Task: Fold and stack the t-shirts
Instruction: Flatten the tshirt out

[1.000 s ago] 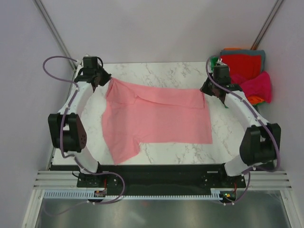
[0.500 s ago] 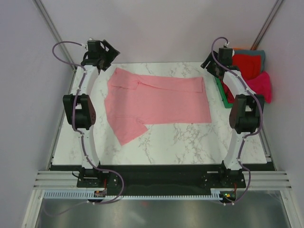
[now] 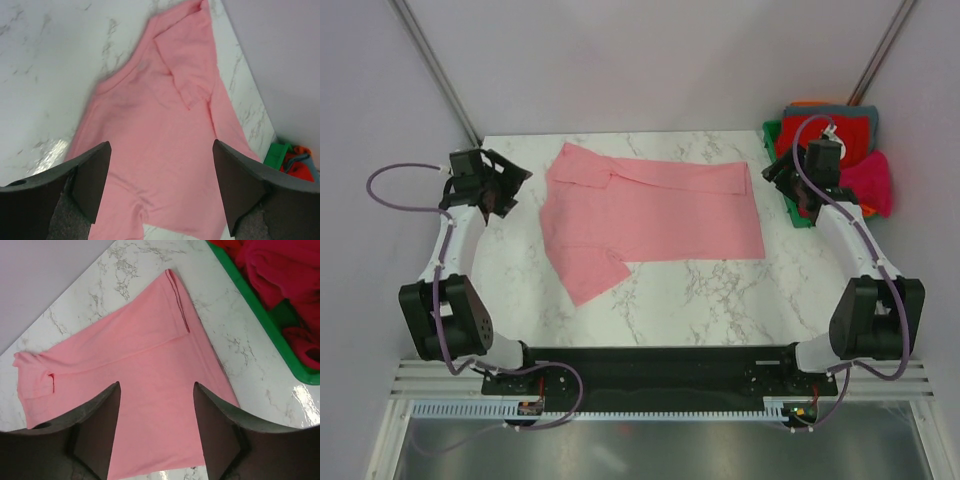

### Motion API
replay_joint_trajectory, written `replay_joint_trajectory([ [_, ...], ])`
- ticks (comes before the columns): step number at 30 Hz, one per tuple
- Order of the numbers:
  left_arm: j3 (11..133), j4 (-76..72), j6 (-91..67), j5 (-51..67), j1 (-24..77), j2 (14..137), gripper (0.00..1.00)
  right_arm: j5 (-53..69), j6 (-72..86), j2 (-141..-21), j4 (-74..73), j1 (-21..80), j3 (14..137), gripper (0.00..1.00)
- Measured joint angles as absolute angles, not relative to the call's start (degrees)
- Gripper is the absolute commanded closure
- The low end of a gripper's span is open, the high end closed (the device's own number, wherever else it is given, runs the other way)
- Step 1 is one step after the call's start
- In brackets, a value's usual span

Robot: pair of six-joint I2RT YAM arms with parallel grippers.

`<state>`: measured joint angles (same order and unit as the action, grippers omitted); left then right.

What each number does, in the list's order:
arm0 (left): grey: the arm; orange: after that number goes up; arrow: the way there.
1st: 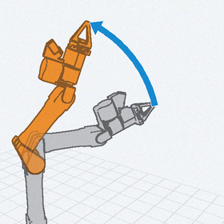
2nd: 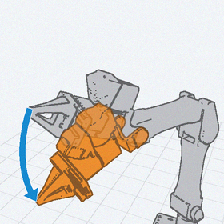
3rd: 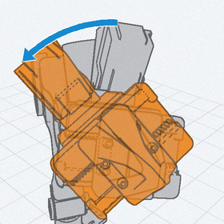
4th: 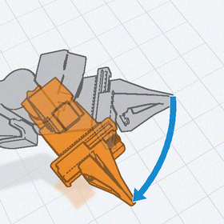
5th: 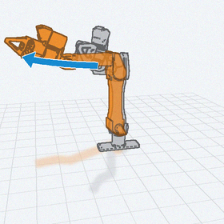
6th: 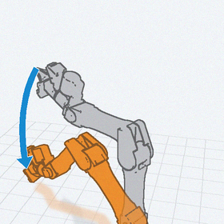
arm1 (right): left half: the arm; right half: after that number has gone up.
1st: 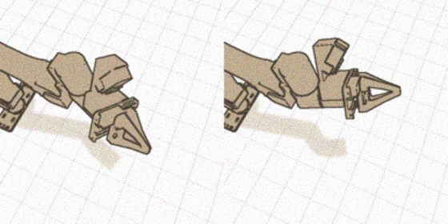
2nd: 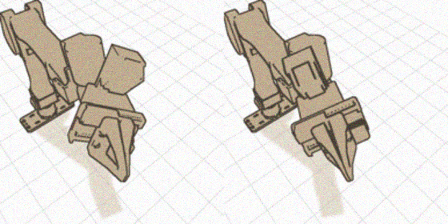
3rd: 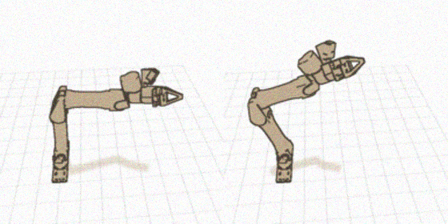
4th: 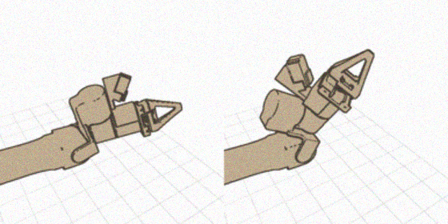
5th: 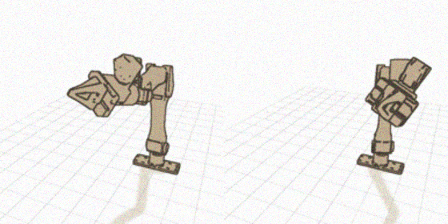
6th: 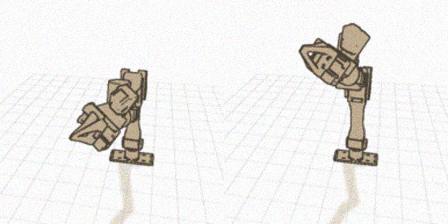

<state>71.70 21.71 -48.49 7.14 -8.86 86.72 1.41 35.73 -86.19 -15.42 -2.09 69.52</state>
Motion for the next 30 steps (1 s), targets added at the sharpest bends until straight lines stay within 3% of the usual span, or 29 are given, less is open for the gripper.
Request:
replay_joint_trajectory([
  [2, 65.0, 21.5, -48.5, 8.2, -10.5, 82.1, 0.10, 1.2, 37.6, -82.4, -15.5, -3.4, 64.9, 0.43],
  [7, 53.8, 23.0, -48.3, 11.5, -9.2, 71.2, 0.08, 0.5, 40.4, -77.1, -16.3, -5.9, 55.0, 0.50],
  [14, 42.8, 22.6, -47.6, 13.0, -9.3, 57.8, 0.10, 3.4, 40.6, -74.7, -15.2, -5.7, 45.0, 0.52],
  [21, 32.6, 23.8, -46.8, 14.9, -8.9, 55.7, 0.12, 3.5, 40.9, -74.6, -12.0, -5.2, 37.6, 0.54],
  [30, 26.1, 23.7, -46.7, 13.3, -5.6, 51.6, 0.11, 2.5, 42.7, -82.0, -7.1, -2.1, 37.1, 0.54],
])
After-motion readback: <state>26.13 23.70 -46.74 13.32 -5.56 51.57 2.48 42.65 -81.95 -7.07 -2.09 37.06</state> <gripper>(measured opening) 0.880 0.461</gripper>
